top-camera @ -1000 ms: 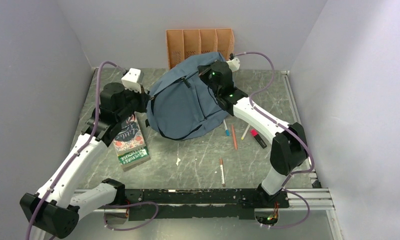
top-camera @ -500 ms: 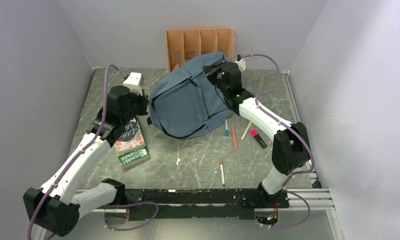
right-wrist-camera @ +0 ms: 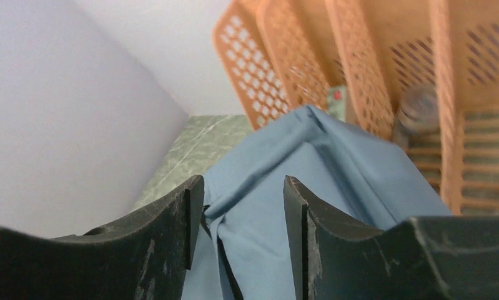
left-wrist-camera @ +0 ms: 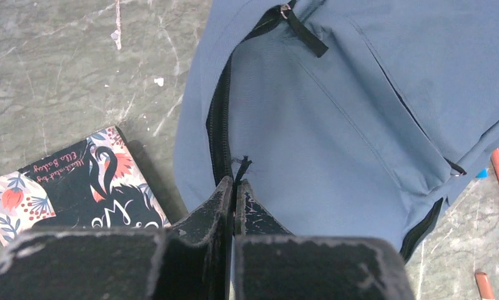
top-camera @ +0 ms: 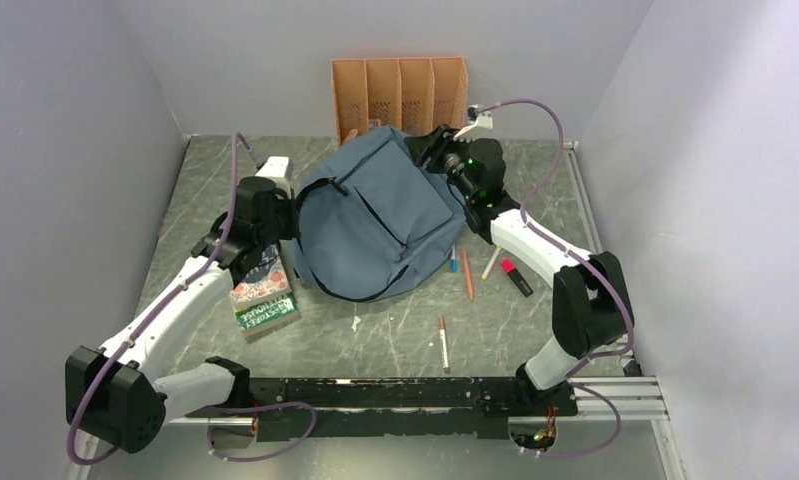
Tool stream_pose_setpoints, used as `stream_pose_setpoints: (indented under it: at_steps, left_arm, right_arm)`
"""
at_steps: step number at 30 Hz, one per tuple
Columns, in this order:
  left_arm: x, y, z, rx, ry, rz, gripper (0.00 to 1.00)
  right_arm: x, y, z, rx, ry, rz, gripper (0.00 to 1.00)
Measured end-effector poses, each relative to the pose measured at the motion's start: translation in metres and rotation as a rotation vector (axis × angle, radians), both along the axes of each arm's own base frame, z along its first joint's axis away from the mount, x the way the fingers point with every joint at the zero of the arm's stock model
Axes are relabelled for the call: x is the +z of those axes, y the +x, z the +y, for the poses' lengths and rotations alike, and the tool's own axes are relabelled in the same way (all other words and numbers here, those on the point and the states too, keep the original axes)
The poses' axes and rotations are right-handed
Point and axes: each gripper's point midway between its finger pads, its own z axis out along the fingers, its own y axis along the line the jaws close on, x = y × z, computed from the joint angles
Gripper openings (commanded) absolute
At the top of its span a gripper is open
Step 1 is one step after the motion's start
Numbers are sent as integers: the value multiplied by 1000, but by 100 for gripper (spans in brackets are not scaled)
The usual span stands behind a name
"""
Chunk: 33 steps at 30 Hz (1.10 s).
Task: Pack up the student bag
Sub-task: Unzip the student bag at the center of the board.
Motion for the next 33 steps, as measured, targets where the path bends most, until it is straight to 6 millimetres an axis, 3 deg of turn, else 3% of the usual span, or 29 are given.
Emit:
stream_pose_setpoints:
  at_steps: [6, 9, 13, 19, 22, 27, 30, 33]
  left_arm:
    - [-1, 2, 5, 53, -11, 3, 5]
    - [-6, 1, 7, 74, -23, 11, 5]
    - [-15, -4, 8, 86, -35, 31, 5]
    - [-11, -6, 8, 97, -56, 24, 5]
    - [-8, -6, 9, 104, -62, 14, 5]
    - [-5, -7, 9, 108, -69, 10, 5]
    - [-1, -6, 9, 107, -73, 3, 5]
    - [4, -3, 7, 102, -79, -5, 5]
  right_arm:
    - [32, -11, 32, 191, -93, -172, 56]
    - [47, -10, 50, 226, -52, -155, 56]
    - [45, -22, 88, 289, 14, -68, 56]
    - [-4, -65, 150, 447, 23, 82, 52]
    - [-36, -84, 156, 510, -13, 71, 48]
    - [-85, -113, 154, 633, -142, -123, 47]
    - [-96, -137, 163, 717, -204, -316, 46]
    - [-84, -153, 176, 761, -192, -495, 49]
